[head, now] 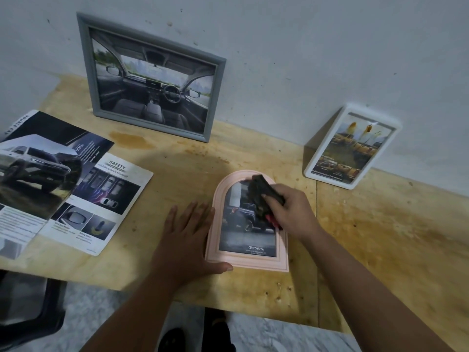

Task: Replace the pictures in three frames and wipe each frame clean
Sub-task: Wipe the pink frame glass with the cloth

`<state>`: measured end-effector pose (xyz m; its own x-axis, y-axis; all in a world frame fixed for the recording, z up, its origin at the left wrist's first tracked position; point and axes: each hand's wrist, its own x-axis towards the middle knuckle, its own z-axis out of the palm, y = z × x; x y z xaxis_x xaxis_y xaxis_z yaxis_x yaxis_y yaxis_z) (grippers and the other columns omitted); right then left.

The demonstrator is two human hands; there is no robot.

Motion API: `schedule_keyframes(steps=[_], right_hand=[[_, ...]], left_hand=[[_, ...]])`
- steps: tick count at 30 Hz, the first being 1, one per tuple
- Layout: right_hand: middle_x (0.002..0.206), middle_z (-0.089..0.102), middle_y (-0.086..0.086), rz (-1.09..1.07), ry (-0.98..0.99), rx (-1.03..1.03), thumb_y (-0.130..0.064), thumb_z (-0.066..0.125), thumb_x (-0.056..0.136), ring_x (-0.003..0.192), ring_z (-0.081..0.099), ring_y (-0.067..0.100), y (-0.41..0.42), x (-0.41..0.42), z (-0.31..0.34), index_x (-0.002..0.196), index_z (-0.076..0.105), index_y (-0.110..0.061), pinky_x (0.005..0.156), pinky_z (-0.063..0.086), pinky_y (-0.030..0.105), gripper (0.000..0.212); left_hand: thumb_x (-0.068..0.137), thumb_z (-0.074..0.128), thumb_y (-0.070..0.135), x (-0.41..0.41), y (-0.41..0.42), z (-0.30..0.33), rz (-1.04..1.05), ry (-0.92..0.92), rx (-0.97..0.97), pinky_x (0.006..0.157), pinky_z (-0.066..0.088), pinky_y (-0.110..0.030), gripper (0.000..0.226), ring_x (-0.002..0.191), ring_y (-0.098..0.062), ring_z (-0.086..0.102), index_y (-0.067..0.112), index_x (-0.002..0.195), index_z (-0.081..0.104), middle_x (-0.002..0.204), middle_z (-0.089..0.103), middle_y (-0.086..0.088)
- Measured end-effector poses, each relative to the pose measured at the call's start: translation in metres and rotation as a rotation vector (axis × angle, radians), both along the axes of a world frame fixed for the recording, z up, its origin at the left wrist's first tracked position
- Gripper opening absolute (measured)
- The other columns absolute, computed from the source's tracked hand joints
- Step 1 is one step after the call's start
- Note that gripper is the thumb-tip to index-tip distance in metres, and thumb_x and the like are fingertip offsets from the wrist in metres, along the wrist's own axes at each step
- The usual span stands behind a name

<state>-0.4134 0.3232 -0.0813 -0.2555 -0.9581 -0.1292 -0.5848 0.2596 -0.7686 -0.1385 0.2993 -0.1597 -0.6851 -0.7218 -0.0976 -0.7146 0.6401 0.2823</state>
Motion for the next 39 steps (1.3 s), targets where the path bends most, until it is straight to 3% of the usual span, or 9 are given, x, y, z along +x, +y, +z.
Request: schedule_keyframes(steps=[3, 6, 14, 18, 22, 25, 27, 34, 39], right_hand=[[0.107, 0.073, -0.009, 0.242, 0.576, -0.046, -0.028, 0.060, 0.097, 0.092, 0.065, 0.023, -0.012, 0.004, -0.016, 0.120, 0.070, -0.028, 0.065, 0.055, 0.038, 0.025], [0.126, 0.070, -0.011, 0.408, 0.775, -0.056, -0.027, 0.065, 0.091, 0.104, 0.061, 0.022, 0.010, 0.019, -0.031, 0.128, 0.069, -0.027, 0.063, 0.054, 0.033, 0.037], [0.112, 0.074, -0.009, 0.657, 0.382, 0.040, -0.020, 0.063, 0.094, 0.095, 0.061, 0.009, 0.068, 0.029, -0.016, 0.123, 0.071, -0.023, 0.075, 0.046, 0.019, 0.031], [0.086, 0.076, -0.004, 0.328, -0.056, 0.279, -0.012, 0.062, 0.098, 0.077, 0.073, 0.010, 0.041, 0.018, 0.009, 0.104, 0.076, -0.024, 0.074, 0.061, 0.033, 0.019], [0.081, 0.075, 0.002, 0.097, 0.107, 0.079, -0.021, 0.061, 0.099, 0.070, 0.072, 0.018, -0.007, 0.002, 0.011, 0.106, 0.075, -0.026, 0.066, 0.060, 0.042, 0.016], [0.097, 0.072, 0.001, 0.271, 0.533, 0.058, -0.026, 0.058, 0.096, 0.091, 0.064, 0.023, -0.018, 0.011, -0.006, 0.115, 0.072, -0.026, 0.069, 0.055, 0.040, 0.023], [0.102, 0.071, 0.001, 0.346, 0.593, 0.040, -0.024, 0.059, 0.094, 0.103, 0.061, 0.026, -0.008, 0.022, -0.017, 0.114, 0.070, -0.022, 0.070, 0.054, 0.040, 0.023], [0.106, 0.070, -0.002, 0.673, 0.341, 0.106, -0.015, 0.058, 0.091, 0.098, 0.062, 0.017, 0.055, 0.036, -0.008, 0.119, 0.069, -0.018, 0.080, 0.054, 0.036, 0.030], [0.090, 0.075, 0.002, 0.304, -0.022, 0.323, -0.009, 0.059, 0.099, 0.077, 0.072, 0.014, 0.039, 0.011, 0.006, 0.110, 0.074, -0.015, 0.071, 0.059, 0.037, 0.020]], left_hand=[[0.064, 0.028, 0.106, 0.000, 0.000, 0.002, 0.002, -0.017, 0.001, 0.123, 0.014, -0.064, 0.133, 0.158, -0.028, 0.015, 0.015, 0.161, 0.029, 0.169, 0.024, -0.008], [0.064, 0.027, 0.105, 0.000, -0.001, 0.002, -0.001, -0.026, 0.010, 0.123, 0.014, -0.064, 0.133, 0.158, -0.029, 0.016, 0.014, 0.161, 0.030, 0.168, 0.026, -0.009], [0.063, 0.036, 0.105, 0.000, 0.000, 0.002, 0.001, -0.013, 0.008, 0.122, 0.014, -0.064, 0.134, 0.158, -0.030, 0.017, 0.014, 0.161, 0.029, 0.168, 0.026, -0.010], [0.063, 0.036, 0.105, 0.000, -0.001, 0.001, 0.006, -0.003, 0.011, 0.123, 0.014, -0.064, 0.133, 0.158, -0.029, 0.015, 0.015, 0.161, 0.028, 0.169, 0.024, -0.009], [0.063, 0.033, 0.105, -0.001, 0.000, 0.002, 0.009, 0.004, -0.002, 0.122, 0.015, -0.064, 0.133, 0.157, -0.029, 0.019, 0.015, 0.160, 0.031, 0.167, 0.028, -0.010], [0.063, 0.034, 0.105, -0.002, 0.000, 0.003, 0.013, 0.006, -0.007, 0.122, 0.016, -0.064, 0.132, 0.157, -0.030, 0.022, 0.014, 0.159, 0.034, 0.166, 0.032, -0.009], [0.063, 0.037, 0.105, -0.003, 0.000, 0.003, 0.017, 0.005, -0.006, 0.122, 0.017, -0.064, 0.132, 0.156, -0.030, 0.023, 0.014, 0.158, 0.036, 0.165, 0.033, -0.009], [0.063, 0.038, 0.104, -0.001, 0.000, 0.002, 0.009, 0.012, -0.004, 0.122, 0.016, -0.065, 0.133, 0.157, -0.031, 0.021, 0.013, 0.159, 0.033, 0.166, 0.031, -0.011], [0.063, 0.039, 0.104, -0.001, 0.001, 0.004, 0.011, 0.005, 0.003, 0.122, 0.016, -0.065, 0.133, 0.157, -0.030, 0.019, 0.015, 0.160, 0.030, 0.167, 0.029, -0.009]])
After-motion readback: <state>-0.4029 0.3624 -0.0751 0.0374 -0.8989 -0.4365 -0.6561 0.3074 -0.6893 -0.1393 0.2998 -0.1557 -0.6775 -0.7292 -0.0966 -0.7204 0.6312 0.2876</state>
